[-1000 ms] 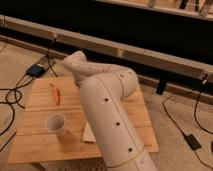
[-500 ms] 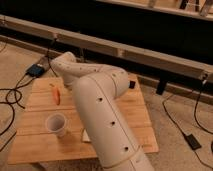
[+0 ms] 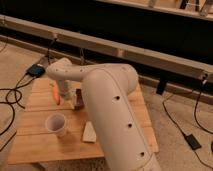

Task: Drag the ceramic bowl in a circle

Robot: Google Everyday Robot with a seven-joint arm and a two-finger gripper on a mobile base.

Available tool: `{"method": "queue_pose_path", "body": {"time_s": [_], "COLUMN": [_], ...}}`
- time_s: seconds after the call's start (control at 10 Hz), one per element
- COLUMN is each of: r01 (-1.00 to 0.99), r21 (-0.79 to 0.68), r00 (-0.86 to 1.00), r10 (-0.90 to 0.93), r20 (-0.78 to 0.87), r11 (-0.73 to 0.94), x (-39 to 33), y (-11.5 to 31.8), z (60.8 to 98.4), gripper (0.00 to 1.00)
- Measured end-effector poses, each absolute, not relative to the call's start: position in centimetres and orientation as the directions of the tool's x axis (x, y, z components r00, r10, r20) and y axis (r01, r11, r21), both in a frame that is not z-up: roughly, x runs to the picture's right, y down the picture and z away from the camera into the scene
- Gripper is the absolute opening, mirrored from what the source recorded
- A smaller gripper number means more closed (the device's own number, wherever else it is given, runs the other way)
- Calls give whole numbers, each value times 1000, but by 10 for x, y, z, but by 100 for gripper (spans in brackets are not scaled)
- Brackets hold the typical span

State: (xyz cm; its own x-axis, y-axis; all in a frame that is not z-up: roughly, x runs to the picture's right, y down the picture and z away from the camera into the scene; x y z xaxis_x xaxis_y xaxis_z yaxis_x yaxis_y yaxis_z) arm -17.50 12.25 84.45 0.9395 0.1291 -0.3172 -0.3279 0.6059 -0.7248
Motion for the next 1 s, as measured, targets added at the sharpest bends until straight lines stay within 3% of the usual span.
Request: {"method": "queue_pose_path", "body": {"time_s": [0.5, 1.0], "r01": [-473, -589], "r21": [-647, -508], "r00": [863, 769], "r10": [165, 245], "r20": [-478, -590], "r11": [598, 628], "x": [-96, -39], "y": [112, 78], "z": [838, 880], "gripper": [0, 0]}}
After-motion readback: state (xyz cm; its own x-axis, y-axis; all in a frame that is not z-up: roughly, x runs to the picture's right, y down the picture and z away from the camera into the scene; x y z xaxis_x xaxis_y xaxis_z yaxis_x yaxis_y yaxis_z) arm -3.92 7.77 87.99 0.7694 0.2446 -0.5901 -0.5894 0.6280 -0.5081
